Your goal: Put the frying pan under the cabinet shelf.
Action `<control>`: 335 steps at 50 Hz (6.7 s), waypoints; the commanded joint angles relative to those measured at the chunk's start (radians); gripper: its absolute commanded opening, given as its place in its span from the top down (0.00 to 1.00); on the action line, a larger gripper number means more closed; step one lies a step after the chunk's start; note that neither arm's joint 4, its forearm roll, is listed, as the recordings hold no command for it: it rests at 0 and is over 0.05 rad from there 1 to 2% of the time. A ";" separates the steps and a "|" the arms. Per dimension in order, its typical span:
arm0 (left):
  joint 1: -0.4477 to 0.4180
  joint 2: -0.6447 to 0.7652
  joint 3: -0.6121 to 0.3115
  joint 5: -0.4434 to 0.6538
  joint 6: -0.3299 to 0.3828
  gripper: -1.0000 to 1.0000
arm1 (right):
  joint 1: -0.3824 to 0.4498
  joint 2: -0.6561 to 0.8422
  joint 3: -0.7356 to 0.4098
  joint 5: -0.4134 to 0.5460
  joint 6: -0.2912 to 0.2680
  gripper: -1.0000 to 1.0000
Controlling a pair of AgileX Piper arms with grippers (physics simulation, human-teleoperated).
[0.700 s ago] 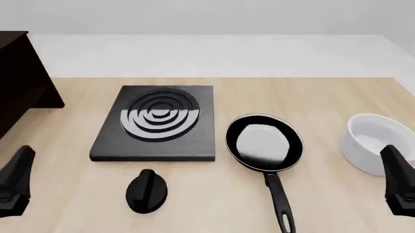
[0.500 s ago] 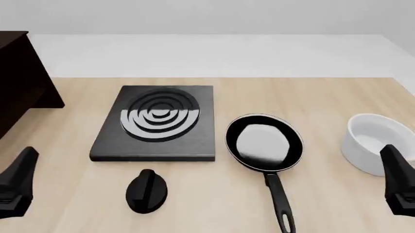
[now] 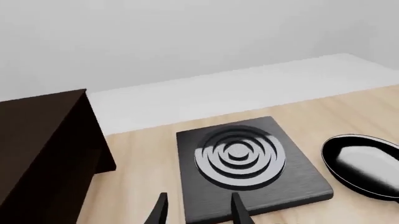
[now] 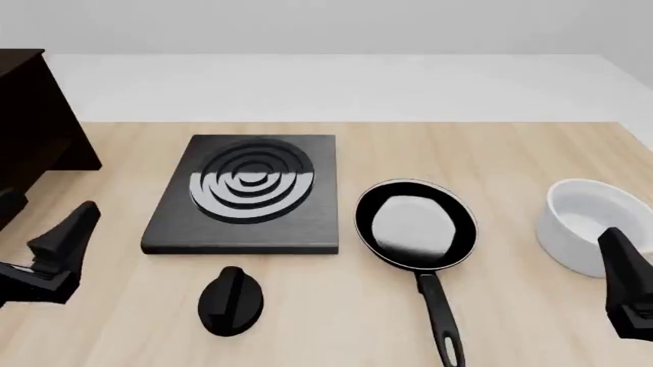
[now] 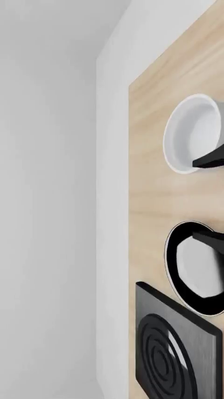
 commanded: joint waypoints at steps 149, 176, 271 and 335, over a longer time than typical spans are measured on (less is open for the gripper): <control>-0.801 1.629 -0.502 -0.704 1.097 0.00 | 0.000 0.000 0.000 0.000 0.000 0.00; -0.846 1.717 -0.634 -0.647 1.120 0.00 | 0.000 0.000 0.000 0.000 0.000 0.00; -0.937 1.836 -0.885 -0.428 1.149 0.00 | 0.000 0.000 0.000 0.000 0.000 0.00; -0.952 1.848 -0.831 -0.445 1.271 1.00 | 0.000 0.000 0.000 0.000 0.000 0.00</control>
